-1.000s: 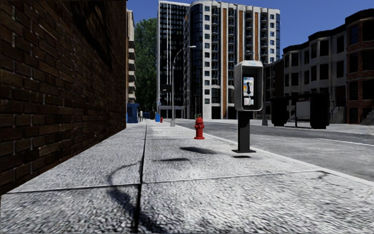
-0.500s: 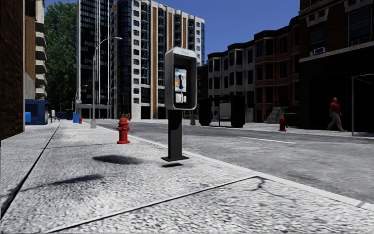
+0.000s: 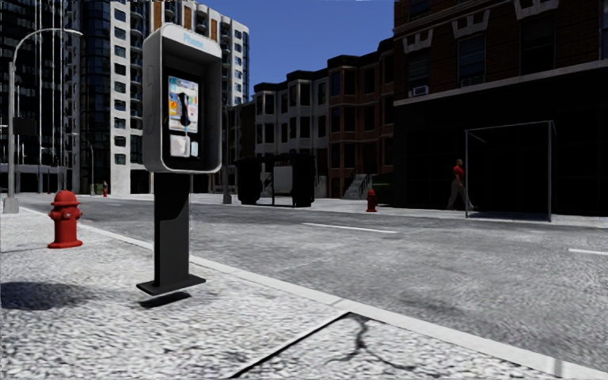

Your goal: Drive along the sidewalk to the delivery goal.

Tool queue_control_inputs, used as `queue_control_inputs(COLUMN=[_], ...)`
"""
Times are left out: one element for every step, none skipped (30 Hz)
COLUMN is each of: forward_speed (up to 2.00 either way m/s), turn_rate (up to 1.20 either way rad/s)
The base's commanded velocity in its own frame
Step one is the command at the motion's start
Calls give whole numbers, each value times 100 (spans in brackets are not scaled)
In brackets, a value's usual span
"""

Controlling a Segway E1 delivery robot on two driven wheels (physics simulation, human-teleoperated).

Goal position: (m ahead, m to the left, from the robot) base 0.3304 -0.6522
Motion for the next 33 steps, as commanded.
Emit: queue_control_inputs(forward_speed=[92, 92, 44, 0, 0, 0, 0, 0, 0, 0, 0, 0, 0, 0, 0, 0, 0, 0, 0, 0, 0, 0, 0, 0, 0, 0, 0, 0, 0, 0, 0, 0, 0], turn_rate=[0, 0, 0, 0, 0, 0, 0, 0, 0, 0, 0, 0, 0, 0, 0, 0, 0, 0, 0, 0, 0, 0, 0, 0, 0, 0, 0, 0, 0, 0, 0, 0, 0])
